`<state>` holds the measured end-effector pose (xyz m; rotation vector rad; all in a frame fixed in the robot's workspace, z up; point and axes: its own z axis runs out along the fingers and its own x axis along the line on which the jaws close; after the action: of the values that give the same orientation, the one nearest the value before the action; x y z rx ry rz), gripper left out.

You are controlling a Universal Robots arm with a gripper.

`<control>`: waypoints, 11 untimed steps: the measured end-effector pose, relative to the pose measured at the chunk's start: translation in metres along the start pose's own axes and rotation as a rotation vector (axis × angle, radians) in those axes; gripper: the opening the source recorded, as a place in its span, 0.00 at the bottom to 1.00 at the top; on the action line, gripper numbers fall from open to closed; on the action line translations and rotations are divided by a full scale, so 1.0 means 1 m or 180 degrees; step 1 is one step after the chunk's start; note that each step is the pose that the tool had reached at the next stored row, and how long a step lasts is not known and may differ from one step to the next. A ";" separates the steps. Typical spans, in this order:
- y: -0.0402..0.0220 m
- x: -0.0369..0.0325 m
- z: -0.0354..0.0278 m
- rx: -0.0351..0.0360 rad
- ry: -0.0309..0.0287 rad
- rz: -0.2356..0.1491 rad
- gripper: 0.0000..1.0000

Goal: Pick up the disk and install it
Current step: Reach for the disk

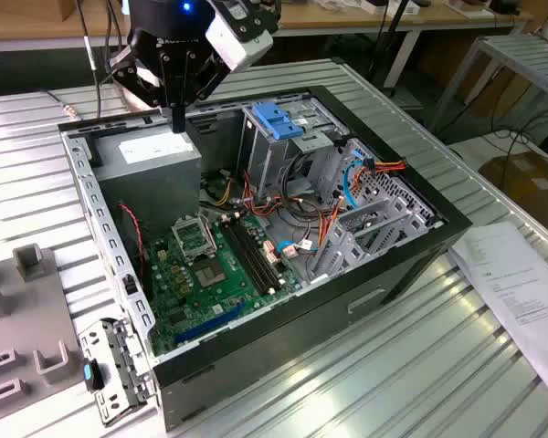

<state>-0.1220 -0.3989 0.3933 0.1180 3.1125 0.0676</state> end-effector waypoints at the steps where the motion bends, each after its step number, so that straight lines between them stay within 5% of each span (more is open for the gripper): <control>1: 0.0000 0.0001 0.0000 0.0000 0.0000 0.0000 0.11; 11: -0.0002 0.0031 -0.0001 0.0000 0.0000 0.0000 0.11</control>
<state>-0.1251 -0.3989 0.3933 0.1181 3.1125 0.0676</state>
